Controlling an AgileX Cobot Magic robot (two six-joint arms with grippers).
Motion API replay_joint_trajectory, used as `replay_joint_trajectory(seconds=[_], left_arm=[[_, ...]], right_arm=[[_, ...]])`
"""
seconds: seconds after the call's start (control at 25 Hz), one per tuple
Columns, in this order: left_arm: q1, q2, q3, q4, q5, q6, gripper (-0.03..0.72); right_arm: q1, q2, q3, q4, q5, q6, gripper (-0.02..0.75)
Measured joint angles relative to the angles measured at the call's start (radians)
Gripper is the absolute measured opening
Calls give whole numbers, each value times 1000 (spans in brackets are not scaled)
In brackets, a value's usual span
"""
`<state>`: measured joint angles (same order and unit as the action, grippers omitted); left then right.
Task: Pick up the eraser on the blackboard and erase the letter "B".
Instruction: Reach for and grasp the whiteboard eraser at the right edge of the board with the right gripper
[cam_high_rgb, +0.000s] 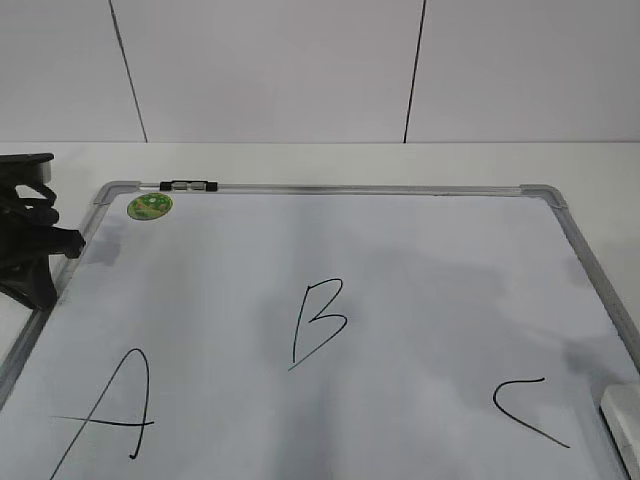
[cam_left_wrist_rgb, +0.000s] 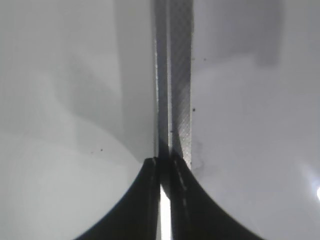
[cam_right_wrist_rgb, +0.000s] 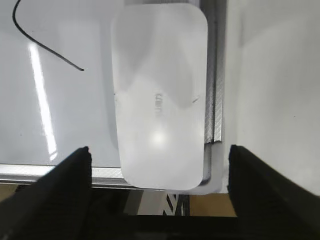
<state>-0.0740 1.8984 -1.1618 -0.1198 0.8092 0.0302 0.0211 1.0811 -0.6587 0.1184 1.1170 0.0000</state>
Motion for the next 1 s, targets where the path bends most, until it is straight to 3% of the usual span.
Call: replay_joint_trajectory(seconds=[0.24,0.52,0.72,1.0], left_arm=[[0,0,0,0,0,0,16],[0,0,0,0,0,0,16],[0,0,0,-2,0,0,16],[0,0,0,-2,0,0,16]], right_arm=[[0,75,0,5,-51,0,651],[0,123,0,5,-74,0,596],[0,130,0,14,-87,-20,665],[19,211,0,39,-113,-70,671]])
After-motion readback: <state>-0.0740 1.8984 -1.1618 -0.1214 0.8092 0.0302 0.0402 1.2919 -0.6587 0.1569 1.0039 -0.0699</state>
